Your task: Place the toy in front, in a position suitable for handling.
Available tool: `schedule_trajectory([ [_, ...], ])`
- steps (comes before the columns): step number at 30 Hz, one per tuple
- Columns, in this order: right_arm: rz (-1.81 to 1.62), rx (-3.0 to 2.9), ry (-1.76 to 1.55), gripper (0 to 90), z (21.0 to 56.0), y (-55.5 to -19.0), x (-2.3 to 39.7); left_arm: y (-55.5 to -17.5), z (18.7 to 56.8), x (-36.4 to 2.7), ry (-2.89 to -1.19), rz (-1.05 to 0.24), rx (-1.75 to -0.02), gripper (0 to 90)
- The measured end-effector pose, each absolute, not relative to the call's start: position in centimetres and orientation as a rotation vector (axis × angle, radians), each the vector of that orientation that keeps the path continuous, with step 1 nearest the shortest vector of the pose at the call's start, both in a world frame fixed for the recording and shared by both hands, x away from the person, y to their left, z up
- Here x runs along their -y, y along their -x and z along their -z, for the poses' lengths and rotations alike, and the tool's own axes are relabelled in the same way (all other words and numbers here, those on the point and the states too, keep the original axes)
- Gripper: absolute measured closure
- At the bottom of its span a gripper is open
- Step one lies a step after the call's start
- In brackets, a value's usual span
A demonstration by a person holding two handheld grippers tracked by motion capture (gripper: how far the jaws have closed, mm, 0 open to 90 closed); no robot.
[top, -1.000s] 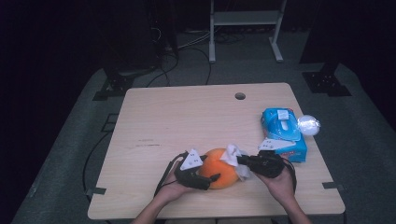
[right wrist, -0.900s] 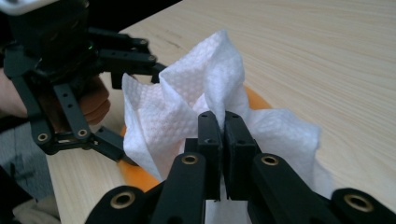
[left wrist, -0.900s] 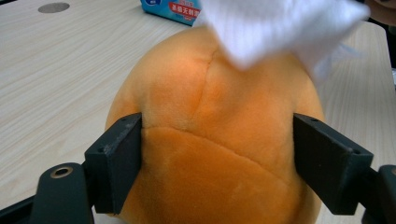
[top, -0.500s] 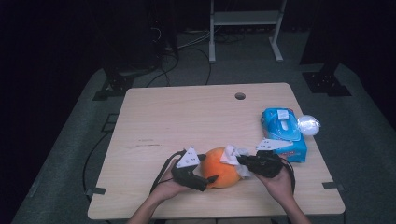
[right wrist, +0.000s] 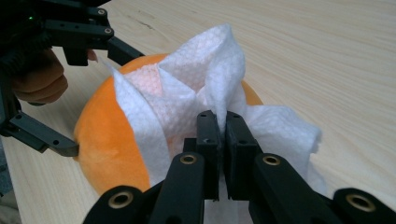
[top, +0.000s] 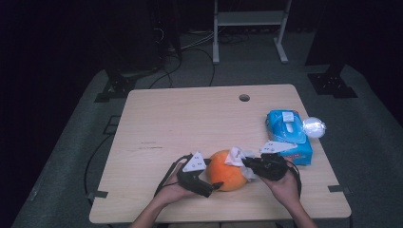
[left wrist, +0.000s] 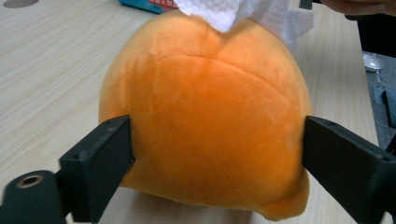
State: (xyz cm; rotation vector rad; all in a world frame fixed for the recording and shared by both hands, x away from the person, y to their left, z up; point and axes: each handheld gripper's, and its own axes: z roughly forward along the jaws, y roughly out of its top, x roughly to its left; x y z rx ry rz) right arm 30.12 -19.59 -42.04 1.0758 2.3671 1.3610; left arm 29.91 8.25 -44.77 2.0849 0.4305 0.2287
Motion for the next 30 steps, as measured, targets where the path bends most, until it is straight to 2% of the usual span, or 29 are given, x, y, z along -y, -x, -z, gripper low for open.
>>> schedule_trajectory([
  [6, -1.435, -2.347, -0.94, 86.0, 39.9, -28.7, 17.8, -29.3, 44.1, -7.4, -2.103, -0.275, -0.386, 31.4],
  [10, -1.376, -2.412, -0.834, 85.9, 39.8, -28.1, 15.7, -28.8, 44.3, -6.7, -2.12, -0.294, -0.35, 30.9],
  [16, -1.332, -2.387, -0.953, 85.9, 40.7, -29.4, 17.7, -29.7, 44.5, -7.1, -2.078, -0.2, -0.414, 18.3],
  [19, -1.33, -2.388, -0.969, 85.9, 40.7, -29.6, 18.2, -29.8, 44.8, -6.8, -2.078, -0.185, -0.427, 16.7],
  [20, -1.329, -2.392, -0.97, 85.9, 40.8, -29.6, 18.2, -29.7, 44.8, -6.7, -2.088, -0.201, -0.42, 19.3],
  [23, -1.309, -2.383, -0.956, 86.3, 40.7, -29.3, 17.9, -29.3, 44.3, -6.6, -2.108, -0.272, -0.398, 34.8],
  [30, -1.388, -2.428, -0.855, 86.8, 39.9, -27.8, 16.0, -29.4, 44.2, -6.6, -2.084, -0.266, -0.41, 36.7],
])
